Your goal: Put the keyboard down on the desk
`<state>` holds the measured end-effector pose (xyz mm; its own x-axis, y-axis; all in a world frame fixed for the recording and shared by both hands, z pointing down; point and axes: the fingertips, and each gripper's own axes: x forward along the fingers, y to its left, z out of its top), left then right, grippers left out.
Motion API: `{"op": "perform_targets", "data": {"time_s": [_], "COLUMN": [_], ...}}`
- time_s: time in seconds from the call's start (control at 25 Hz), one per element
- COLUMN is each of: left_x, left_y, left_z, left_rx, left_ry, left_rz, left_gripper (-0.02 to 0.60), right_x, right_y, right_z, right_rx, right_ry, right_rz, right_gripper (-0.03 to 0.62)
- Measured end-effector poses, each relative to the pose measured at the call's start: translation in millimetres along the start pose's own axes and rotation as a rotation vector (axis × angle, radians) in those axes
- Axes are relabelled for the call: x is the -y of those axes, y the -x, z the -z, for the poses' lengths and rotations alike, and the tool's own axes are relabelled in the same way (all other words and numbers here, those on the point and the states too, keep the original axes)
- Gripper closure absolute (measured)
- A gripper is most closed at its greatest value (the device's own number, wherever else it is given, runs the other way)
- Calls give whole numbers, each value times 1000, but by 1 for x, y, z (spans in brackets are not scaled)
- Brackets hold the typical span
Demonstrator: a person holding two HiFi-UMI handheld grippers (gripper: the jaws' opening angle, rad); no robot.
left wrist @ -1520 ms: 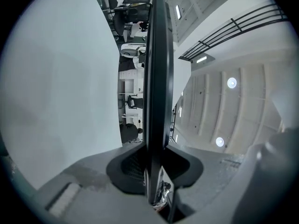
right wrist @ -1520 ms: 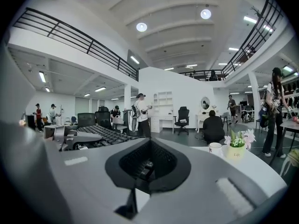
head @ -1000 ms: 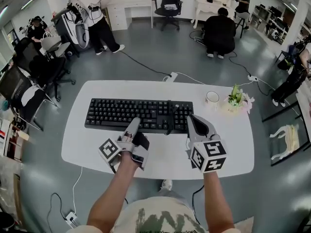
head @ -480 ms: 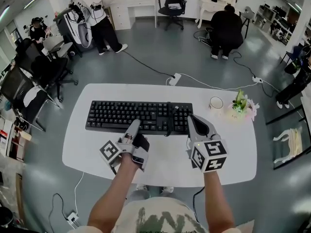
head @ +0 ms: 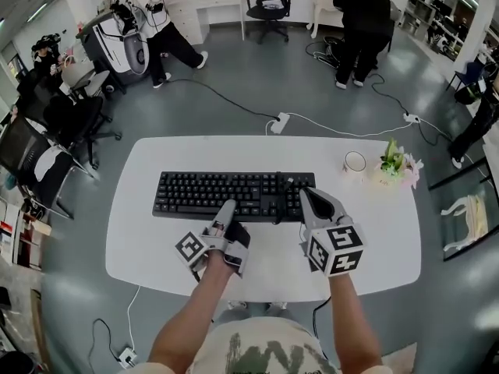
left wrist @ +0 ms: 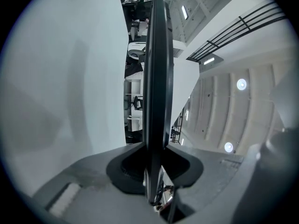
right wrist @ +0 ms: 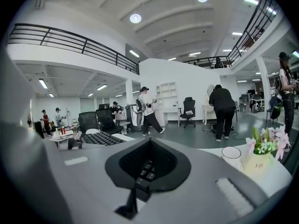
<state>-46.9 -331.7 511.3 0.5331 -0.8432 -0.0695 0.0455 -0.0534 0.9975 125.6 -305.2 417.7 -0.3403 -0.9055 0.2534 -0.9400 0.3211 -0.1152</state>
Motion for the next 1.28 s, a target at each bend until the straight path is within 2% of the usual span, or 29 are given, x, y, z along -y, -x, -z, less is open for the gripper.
{"op": "perform_targets", "data": {"time_s": [0.2, 0.64, 0.76, 1.28], "left_x": [-31, -75, -89, -110], "left_y": [-5, -24, -27, -22], "left_z": [1, -2, -4, -1], "left_rx": [-22, -30, -31, -30], "left_ry": [29, 86, 79, 89], "left_rz": [-51, -114, -136, -234], "left_gripper": [495, 495, 495, 489], "right_x": [-7, -3, -2, -8], "right_y": [-11, -27, -32, -40], "right_z": [17, 46, 51, 64], "right_rx": [-49, -121, -131, -164], "right_ry": [-12, -40, -43, -59], "right_rz": [-1, 9, 1, -26], "right_gripper": [594, 594, 594, 594]}}
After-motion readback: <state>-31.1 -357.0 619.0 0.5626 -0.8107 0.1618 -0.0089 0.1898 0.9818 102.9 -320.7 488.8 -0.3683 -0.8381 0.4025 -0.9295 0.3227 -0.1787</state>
